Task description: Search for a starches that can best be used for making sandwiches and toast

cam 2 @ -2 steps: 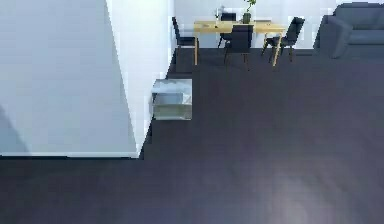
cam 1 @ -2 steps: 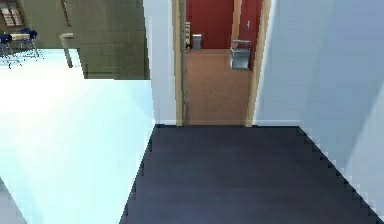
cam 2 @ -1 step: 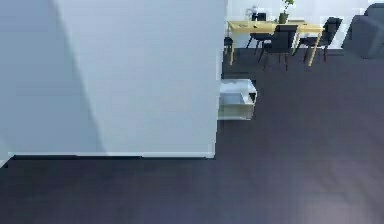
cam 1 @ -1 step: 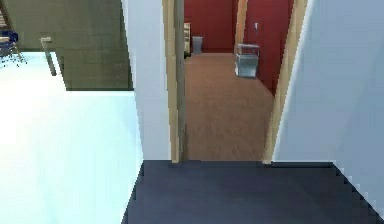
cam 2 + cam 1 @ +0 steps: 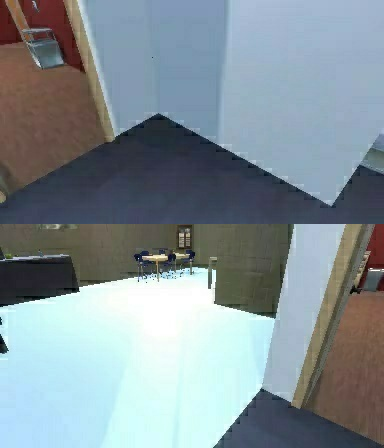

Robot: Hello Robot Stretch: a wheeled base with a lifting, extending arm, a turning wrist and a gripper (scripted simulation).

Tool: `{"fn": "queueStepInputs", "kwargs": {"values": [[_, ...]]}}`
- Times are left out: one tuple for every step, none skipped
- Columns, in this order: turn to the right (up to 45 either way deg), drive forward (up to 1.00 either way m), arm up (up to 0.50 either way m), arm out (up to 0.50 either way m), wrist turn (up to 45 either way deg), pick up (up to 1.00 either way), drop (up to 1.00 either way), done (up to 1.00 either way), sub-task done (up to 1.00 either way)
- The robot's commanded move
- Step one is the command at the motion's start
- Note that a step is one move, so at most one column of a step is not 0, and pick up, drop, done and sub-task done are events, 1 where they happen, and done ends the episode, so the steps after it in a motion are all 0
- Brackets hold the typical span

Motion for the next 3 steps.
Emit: {"fn": "queueStepInputs", "kwargs": {"values": [[0.0,1.00,0.00,0.00,0.0,0.00,0.00,0.00,0.00],[0.0,1.00,0.00,0.00,0.0,0.00,0.00,0.00,0.00],[0.0,1.00,0.00,0.00,0.0,0.00,0.00,0.00,0.00]]}}
